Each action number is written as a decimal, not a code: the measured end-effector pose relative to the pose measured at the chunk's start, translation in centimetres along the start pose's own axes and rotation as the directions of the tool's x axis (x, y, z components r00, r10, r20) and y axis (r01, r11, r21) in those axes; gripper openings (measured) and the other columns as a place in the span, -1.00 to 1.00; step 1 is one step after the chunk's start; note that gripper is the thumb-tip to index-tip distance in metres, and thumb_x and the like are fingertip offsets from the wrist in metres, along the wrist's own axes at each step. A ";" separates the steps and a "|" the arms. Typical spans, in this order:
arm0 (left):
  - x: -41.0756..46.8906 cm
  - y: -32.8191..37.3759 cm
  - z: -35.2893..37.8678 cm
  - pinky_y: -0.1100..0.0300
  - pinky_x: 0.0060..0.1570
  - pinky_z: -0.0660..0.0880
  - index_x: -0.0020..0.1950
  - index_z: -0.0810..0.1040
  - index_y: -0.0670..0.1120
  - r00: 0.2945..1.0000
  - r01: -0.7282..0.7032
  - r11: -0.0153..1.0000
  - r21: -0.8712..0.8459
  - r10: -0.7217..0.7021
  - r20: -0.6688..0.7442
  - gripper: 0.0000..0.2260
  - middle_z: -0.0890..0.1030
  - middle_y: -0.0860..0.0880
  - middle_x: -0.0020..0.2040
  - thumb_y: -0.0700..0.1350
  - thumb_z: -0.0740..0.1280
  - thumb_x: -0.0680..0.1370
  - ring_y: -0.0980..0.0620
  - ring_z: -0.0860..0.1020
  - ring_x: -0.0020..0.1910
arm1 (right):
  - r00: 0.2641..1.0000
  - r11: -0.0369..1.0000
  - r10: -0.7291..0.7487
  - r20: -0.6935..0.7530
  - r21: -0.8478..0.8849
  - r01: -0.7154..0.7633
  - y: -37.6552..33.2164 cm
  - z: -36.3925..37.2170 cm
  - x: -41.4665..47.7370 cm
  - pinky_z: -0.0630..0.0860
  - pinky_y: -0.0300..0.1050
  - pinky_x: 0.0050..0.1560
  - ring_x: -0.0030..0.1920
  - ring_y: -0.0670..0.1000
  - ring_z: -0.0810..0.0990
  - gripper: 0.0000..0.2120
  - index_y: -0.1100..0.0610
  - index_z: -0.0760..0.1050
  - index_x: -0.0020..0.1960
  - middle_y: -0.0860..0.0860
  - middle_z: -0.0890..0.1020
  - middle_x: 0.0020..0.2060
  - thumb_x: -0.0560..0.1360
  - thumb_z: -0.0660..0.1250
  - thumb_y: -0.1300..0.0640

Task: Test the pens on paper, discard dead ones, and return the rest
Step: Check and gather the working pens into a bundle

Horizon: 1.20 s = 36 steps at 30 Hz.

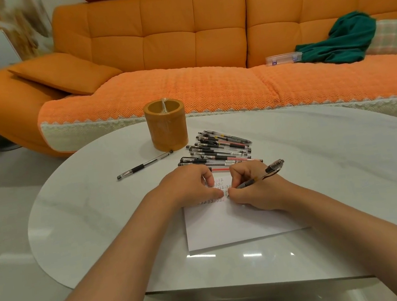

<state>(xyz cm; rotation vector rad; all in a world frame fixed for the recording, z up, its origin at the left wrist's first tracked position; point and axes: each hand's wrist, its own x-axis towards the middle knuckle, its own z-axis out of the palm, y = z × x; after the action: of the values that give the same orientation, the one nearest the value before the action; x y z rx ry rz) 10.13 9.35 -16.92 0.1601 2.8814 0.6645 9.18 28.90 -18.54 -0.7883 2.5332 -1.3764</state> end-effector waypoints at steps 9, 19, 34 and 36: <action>0.0 -0.1 0.1 0.19 -0.24 0.38 -0.05 0.54 0.13 1.000 0.000 1.000 0.003 0.000 -0.010 -0.75 0.52 0.17 -0.15 0.21 0.48 0.41 0.18 0.48 -0.17 | 1.000 1.000 -0.029 0.005 0.004 0.029 0.4 0.1 0.0 0.43 -0.15 -0.40 -0.44 -0.06 0.50 -0.79 0.25 0.41 -0.31 -0.07 0.54 -0.49 0.40 0.42 0.32; 0.1 -0.1 0.1 0.19 -0.24 0.39 -0.06 0.54 0.12 1.000 0.010 1.000 -0.005 -0.010 -0.003 -0.75 0.53 0.17 -0.14 0.21 0.49 0.41 0.18 0.48 -0.16 | 0.999 0.999 -0.033 0.012 0.004 0.033 0.5 0.1 0.1 0.41 -0.13 -0.39 -0.43 -0.04 0.49 -0.79 0.27 0.40 -0.32 -0.05 0.54 -0.50 0.38 0.42 0.31; 0.0 0.0 0.1 0.20 -0.25 0.39 -0.05 0.54 0.11 1.000 0.003 1.000 -0.024 -0.003 0.008 -0.76 0.52 0.16 -0.17 0.18 0.49 0.42 0.16 0.48 -0.19 | 0.998 0.999 -0.026 0.060 0.046 0.023 0.5 0.0 0.0 0.44 -0.10 -0.38 -0.43 -0.01 0.51 -0.81 0.31 0.43 -0.27 0.08 0.59 -0.46 0.42 0.43 0.31; 0.1 0.0 0.0 0.20 -0.25 0.39 -0.06 0.54 0.11 1.000 0.005 1.000 -0.029 -0.004 0.011 -0.77 0.52 0.15 -0.17 0.17 0.49 0.42 0.16 0.48 -0.19 | 0.998 0.998 -0.024 0.057 0.055 0.021 0.3 0.1 0.0 0.43 -0.08 -0.38 -0.43 0.00 0.51 -0.81 0.32 0.44 -0.27 0.15 0.60 -0.44 0.41 0.43 0.31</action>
<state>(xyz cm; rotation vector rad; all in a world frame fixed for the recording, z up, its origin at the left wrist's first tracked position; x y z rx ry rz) 10.07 9.37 -16.91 0.1524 2.8597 0.7021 9.11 29.01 -18.85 -0.8363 2.4401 -1.4015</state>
